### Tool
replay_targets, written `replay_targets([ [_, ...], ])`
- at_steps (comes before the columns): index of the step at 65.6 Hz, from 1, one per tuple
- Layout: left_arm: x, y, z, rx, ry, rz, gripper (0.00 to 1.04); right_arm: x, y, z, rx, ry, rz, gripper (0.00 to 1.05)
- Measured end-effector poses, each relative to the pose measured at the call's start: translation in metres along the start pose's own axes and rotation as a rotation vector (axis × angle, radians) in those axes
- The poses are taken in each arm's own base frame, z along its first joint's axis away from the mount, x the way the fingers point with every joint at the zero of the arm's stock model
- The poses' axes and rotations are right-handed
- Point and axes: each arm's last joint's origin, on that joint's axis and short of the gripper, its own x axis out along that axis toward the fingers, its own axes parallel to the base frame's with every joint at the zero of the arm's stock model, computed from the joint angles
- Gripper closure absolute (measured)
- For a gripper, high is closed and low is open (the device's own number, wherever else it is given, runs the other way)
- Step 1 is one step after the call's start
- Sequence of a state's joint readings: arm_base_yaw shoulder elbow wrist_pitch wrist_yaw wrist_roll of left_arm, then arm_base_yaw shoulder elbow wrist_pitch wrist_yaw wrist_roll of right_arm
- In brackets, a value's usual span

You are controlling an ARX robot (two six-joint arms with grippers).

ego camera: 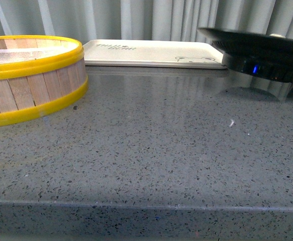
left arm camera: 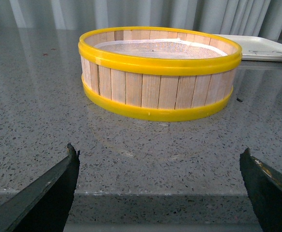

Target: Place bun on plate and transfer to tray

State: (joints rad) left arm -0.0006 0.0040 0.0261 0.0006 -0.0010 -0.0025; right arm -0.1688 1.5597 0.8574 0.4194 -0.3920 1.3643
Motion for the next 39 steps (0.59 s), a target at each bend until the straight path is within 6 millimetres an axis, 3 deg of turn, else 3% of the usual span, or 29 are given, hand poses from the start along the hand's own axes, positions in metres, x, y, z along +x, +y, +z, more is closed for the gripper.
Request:
replay_targets([
  [21,0.0,0.0,0.0,0.0,0.0,0.0,0.07,0.003,0.011,-0.004,-0.09,0.021,0.009,1.02],
  [31,0.0,0.0,0.0,0.0,0.0,0.0,0.07,0.016,0.069,-0.003,-0.214,0.036,0.115,1.02],
  [39,0.0,0.0,0.0,0.0,0.0,0.0,0.07,0.036,0.096,0.0,-0.229,0.057,0.156,1.02],
])
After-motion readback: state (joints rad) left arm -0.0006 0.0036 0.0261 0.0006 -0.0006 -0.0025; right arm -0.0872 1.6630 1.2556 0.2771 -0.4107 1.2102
